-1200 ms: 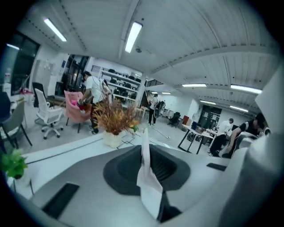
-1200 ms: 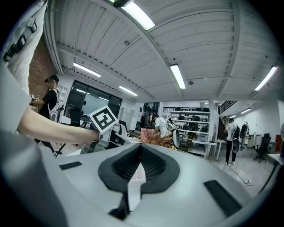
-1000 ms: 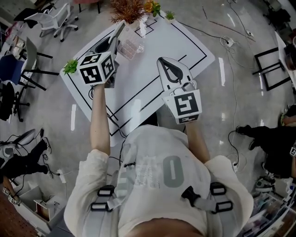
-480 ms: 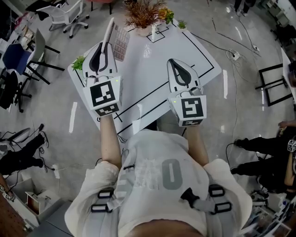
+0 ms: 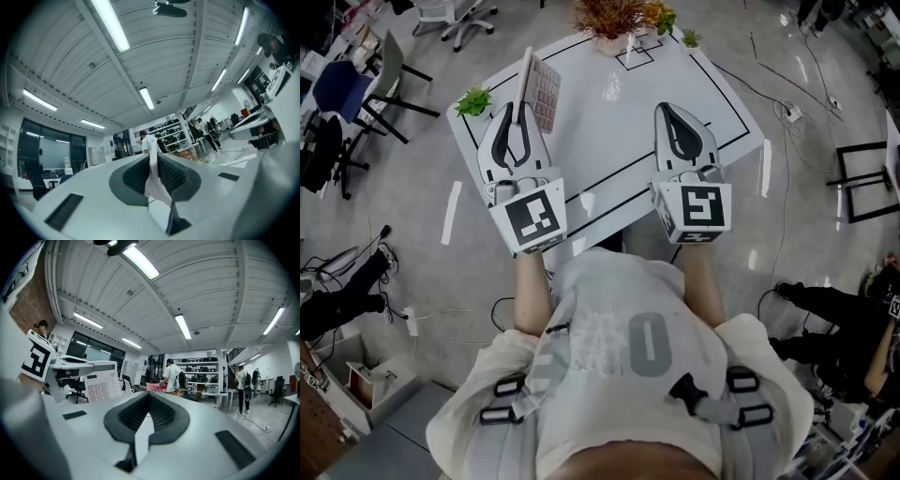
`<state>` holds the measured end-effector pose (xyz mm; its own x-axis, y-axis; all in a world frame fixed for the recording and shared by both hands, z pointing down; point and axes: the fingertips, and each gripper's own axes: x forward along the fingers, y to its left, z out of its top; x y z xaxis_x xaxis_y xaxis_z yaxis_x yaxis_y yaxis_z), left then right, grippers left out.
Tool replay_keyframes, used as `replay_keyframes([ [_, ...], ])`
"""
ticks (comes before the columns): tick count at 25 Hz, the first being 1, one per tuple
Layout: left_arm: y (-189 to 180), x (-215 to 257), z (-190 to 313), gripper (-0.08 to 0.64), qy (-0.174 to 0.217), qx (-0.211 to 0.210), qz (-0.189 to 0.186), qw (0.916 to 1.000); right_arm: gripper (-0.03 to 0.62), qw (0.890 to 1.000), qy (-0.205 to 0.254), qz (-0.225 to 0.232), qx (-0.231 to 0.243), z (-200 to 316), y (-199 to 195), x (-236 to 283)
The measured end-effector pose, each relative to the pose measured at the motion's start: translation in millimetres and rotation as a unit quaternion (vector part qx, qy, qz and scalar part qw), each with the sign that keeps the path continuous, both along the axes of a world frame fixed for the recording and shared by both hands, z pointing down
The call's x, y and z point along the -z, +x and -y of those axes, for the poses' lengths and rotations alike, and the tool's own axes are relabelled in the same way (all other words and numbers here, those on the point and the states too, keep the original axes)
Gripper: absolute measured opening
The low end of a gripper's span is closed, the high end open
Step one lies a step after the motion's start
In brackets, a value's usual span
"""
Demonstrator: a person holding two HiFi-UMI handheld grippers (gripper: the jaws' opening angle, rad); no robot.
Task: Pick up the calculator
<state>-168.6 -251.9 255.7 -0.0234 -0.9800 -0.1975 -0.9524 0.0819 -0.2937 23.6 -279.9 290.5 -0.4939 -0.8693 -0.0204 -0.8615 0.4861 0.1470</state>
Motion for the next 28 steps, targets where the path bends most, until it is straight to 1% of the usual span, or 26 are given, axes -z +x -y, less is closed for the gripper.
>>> replay_keyframes([
  [5, 4.5, 1.8, -8.3, 0.061, 0.001, -0.004, 0.003, 1.0000, 0.005, 1.000, 0.002, -0.007, 0.000, -4.2, -3.3, -4.9],
  [15, 21.2, 9.5, -10.9, 0.061, 0.009, -0.026, 0.002, 0.9996, 0.005, 1.000, 0.004, 0.000, -0.003, -8.5, 5.8, -4.6],
  [21, 22.5, 17.3, -9.2, 0.061, 0.018, -0.028, -0.003, 0.9994, 0.005, 1.000, 0.012, 0.000, -0.006, -8.6, 9.5, 0.9],
  [28, 24.2, 19.9, -14.7, 0.061, 0.019, -0.029, -0.002, 0.9994, 0.005, 1.000, 0.016, 0.000, -0.015, -14.5, 15.5, 5.8],
])
